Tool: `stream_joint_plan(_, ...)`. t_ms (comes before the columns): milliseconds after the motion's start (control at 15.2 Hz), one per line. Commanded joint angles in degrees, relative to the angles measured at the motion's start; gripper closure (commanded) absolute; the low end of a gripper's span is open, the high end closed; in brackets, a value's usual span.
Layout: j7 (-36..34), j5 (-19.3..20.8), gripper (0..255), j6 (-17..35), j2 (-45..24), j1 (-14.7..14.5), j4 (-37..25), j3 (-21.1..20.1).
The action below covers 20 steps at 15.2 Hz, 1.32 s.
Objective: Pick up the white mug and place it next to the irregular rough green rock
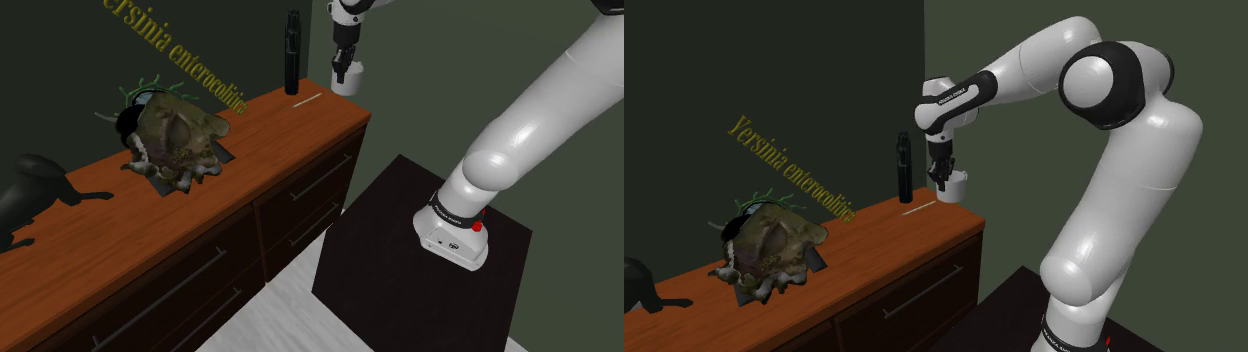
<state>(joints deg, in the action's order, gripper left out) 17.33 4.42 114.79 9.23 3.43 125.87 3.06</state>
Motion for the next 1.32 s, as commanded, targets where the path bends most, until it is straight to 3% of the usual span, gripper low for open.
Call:
stream_joint_plan(0,0.05,-0.04,255,-1.41,0.27,-0.03,-1.12,-0.04)
stream_joint_plan(1254,0.83,-0.31,255,-16.02,2.06,-0.14,-13.96,-0.24)
